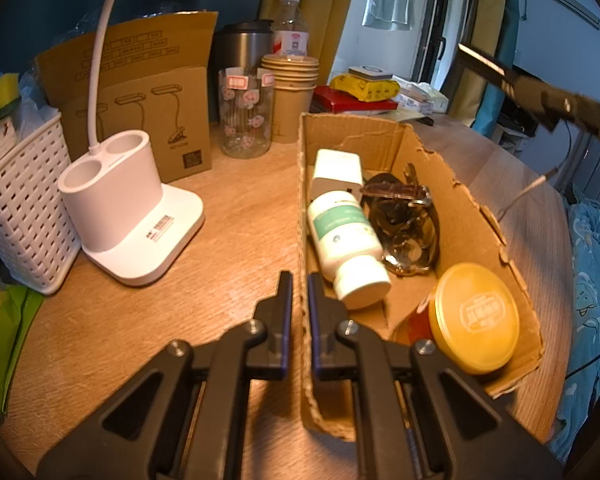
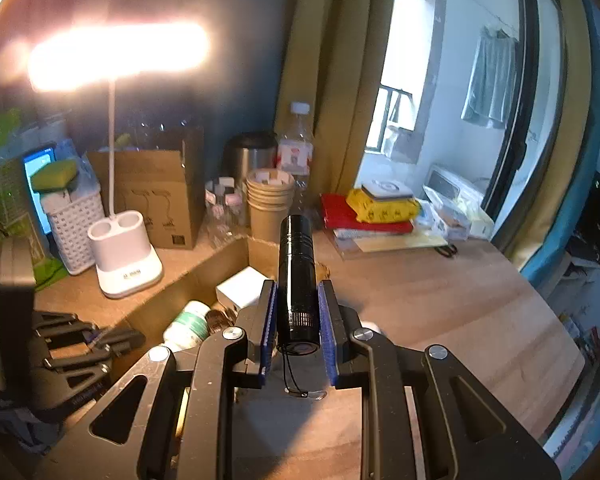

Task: Organize rigid objects
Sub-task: 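Lift the flashlight with the right gripper over the box, then lower the flashlight into the box and open the right gripper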

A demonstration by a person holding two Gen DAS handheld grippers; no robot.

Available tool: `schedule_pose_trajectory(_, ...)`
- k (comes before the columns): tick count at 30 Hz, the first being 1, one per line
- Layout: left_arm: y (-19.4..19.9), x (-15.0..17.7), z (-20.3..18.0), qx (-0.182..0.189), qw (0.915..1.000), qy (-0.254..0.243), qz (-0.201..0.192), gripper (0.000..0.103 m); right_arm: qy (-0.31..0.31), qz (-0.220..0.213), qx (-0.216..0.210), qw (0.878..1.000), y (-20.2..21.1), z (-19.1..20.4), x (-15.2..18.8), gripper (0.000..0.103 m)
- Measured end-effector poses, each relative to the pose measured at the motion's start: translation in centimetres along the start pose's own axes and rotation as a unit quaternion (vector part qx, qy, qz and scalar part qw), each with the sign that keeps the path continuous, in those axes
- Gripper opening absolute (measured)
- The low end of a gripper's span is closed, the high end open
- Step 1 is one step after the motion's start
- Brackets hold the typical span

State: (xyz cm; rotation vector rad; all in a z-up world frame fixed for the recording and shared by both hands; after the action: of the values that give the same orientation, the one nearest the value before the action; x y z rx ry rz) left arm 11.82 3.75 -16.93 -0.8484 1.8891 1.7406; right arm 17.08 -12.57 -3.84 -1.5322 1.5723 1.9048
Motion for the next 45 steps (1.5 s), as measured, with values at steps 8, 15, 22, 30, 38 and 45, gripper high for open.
schedule_pose_trajectory(8, 0.0, 0.0, 0.0, 0.0, 1.0, 0.0, 0.0, 0.007, 0.008, -0.018, -0.013, 1.0, 0.3, 1.3, -1.9, 0.022)
schedule_pose_trajectory(15, 0.0, 0.0, 0.0, 0.0, 1.0, 0.0, 0.0, 0.007, 0.009, -0.04, -0.022, 0.999, 1.0, 1.9, -3.8, 0.022)
schedule_pose_trajectory(22, 0.0, 0.0, 0.0, 0.0, 1.0, 0.0, 0.0, 0.007, -0.014, -0.038, -0.041, 0.998, 0.1, 2.0, -3.8, 0.022)
schedule_pose_trajectory(30, 0.0, 0.0, 0.0, 0.0, 1.0, 0.0, -0.001, 0.007, -0.042, -0.003, -0.039, 0.998, -3.4, 1.6, -2.1, 0.022)
schedule_pose_trajectory(38, 0.0, 0.0, 0.0, -0.001, 1.0, 0.0, -0.001, 0.007, -0.064, 0.043, -0.021, 0.997, -6.8, 0.8, 0.7, 0.022)
schedule_pose_trajectory(45, -0.1, -0.1, 0.0, -0.001, 1.0, 0.0, 0.0, 0.007, -0.083, 0.078, 0.004, 0.994, -8.7, 0.5, 2.5, 0.022)
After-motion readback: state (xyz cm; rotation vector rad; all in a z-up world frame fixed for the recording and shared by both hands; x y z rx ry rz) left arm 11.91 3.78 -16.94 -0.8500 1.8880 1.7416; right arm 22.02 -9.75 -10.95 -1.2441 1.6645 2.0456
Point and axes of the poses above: each gripper's, at about its wrist camera, not at the fingertips, and y roughly against the way its jaws point, z to its left, x to its underside, the point moved 4 cm from there along -y, roughly the way its jaws point, and after that the axes turned 3 degrees about z, right-handed, at the moved point
